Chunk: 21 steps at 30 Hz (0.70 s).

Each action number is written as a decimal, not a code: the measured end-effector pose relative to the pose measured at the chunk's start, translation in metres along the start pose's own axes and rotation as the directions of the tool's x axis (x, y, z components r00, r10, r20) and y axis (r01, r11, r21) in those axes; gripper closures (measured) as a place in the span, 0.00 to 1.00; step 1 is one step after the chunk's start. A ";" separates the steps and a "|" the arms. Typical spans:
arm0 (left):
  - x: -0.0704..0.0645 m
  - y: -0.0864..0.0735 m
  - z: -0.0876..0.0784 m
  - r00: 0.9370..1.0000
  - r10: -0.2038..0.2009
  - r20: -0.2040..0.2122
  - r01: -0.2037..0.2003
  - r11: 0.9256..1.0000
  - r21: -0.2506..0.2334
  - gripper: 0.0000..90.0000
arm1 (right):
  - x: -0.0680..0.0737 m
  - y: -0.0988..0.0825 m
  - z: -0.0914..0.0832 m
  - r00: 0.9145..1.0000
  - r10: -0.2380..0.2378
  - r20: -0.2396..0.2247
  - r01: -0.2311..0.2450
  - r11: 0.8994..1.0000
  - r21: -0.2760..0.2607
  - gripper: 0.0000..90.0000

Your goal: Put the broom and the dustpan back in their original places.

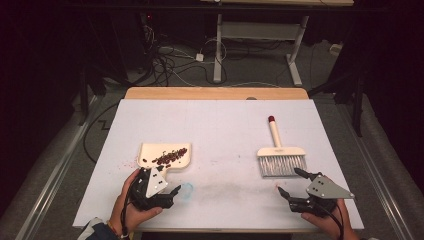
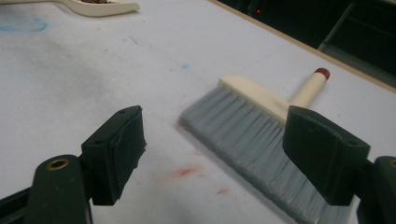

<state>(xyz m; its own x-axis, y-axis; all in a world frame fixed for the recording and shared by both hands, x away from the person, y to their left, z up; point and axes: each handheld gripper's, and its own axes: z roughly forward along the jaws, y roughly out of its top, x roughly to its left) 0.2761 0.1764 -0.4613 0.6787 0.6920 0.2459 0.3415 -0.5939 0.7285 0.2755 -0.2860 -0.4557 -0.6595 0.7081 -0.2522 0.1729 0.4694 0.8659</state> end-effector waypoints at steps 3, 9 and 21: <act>0.000 -0.001 -0.002 1.000 -0.010 0.001 0.010 1.000 -0.006 0.22 | 0.000 0.002 -0.001 1.000 0.001 -0.003 -0.001 1.000 -0.013 0.24; -0.001 -0.001 -0.001 1.000 0.001 0.001 -0.001 1.000 0.000 0.22 | 0.001 0.004 0.000 1.000 -0.010 0.000 0.010 1.000 -0.013 0.25; -0.001 0.000 0.002 1.000 0.001 0.007 -0.001 1.000 0.007 0.22 | -0.001 0.004 -0.002 1.000 -0.004 0.009 0.004 1.000 -0.012 0.25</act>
<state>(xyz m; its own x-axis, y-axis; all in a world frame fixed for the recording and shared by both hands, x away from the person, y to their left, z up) 0.2770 0.1748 -0.4630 0.6839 0.6883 0.2421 0.3455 -0.5978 0.7234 0.2750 -0.2860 -0.4511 -0.6540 0.7105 -0.2597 0.1609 0.4661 0.8700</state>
